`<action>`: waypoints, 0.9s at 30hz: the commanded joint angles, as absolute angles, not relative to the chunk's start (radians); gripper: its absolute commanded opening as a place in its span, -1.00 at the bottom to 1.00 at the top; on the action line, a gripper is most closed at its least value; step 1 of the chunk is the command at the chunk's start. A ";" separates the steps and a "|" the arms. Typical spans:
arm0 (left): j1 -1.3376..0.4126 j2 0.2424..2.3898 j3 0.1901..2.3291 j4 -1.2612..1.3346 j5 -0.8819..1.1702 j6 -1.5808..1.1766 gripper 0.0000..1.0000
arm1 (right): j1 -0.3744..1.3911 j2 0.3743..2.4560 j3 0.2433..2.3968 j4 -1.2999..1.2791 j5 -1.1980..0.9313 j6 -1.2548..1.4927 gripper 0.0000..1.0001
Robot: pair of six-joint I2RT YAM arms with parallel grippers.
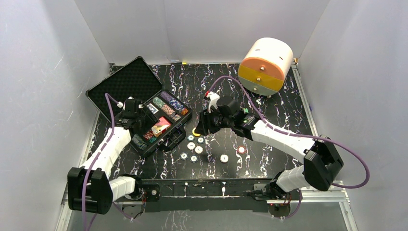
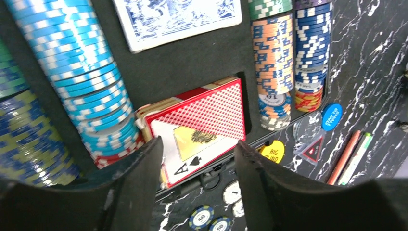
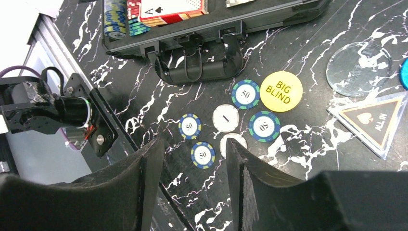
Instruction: Pack up texas hold em set
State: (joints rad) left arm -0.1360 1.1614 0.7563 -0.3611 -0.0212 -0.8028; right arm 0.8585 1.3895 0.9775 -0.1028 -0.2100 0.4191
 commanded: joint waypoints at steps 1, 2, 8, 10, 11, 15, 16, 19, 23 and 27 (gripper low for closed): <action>-0.134 1.096 0.790 -0.503 -0.101 -0.758 0.20 | 0.864 1.381 0.975 -0.030 -0.258 0.429 0.15; -0.134 1.091 0.791 -0.514 -0.108 -0.752 0.23 | 0.865 1.381 0.969 -0.018 -0.265 0.439 0.15; -0.135 1.104 0.776 -0.520 -0.102 -0.766 0.22 | 0.868 1.383 0.958 -0.016 -0.271 0.441 0.11; -0.135 1.121 0.774 -0.501 -0.088 -0.772 0.14 | 0.868 1.379 0.958 -0.021 -0.265 0.437 0.07; -0.135 1.128 0.772 -0.492 -0.080 -0.775 0.08 | 0.867 1.376 0.959 -0.023 -0.264 0.436 0.05; -0.135 1.148 0.764 -0.462 -0.066 -0.785 -0.15 | 0.870 1.370 0.957 -0.026 -0.261 0.433 0.00; -0.135 1.153 0.762 -0.457 -0.064 -0.785 -0.18 | 0.870 1.369 0.957 -0.028 -0.260 0.433 -0.02; -0.134 1.168 0.753 -0.442 -0.059 -0.784 -0.23 | 0.870 1.370 0.957 -0.028 -0.259 0.433 -0.04; -0.135 1.184 0.735 -0.404 -0.043 -0.770 -0.46 | 0.870 1.372 0.959 -0.031 -0.259 0.431 -0.06; -0.134 1.199 0.713 -0.341 -0.001 -0.757 -0.62 | 0.870 1.376 0.963 -0.038 -0.252 0.432 -0.09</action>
